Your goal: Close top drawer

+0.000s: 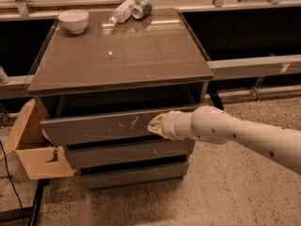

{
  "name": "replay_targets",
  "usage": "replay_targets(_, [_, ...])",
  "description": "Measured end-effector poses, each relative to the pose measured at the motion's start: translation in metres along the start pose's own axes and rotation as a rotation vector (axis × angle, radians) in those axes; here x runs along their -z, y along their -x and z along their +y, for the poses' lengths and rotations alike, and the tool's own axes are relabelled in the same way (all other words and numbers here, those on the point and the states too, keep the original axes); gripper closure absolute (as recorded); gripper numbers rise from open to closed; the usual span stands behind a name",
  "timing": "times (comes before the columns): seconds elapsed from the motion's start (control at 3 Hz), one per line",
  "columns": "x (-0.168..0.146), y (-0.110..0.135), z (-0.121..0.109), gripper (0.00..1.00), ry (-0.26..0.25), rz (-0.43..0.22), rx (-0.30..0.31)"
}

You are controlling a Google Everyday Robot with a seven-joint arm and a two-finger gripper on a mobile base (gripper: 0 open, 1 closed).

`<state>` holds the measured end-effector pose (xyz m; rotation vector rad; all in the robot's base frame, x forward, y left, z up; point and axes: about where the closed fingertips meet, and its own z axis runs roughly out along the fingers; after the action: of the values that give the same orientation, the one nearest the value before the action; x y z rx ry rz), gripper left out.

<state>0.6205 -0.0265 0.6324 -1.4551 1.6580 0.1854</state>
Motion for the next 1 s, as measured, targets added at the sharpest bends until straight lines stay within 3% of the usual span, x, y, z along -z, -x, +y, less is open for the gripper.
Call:
replay_targets(0.33, [-0.0194,0.0090,-0.0255,1.00,-0.036,-0.021,0.039])
replay_targets(0.67, [-0.0187,0.0094,-0.0242,1.00,-0.036,-0.022,0.039])
replay_targets(1.0, [-0.0140,0.0105,-0.0166,1.00,0.015,-0.035,0.003])
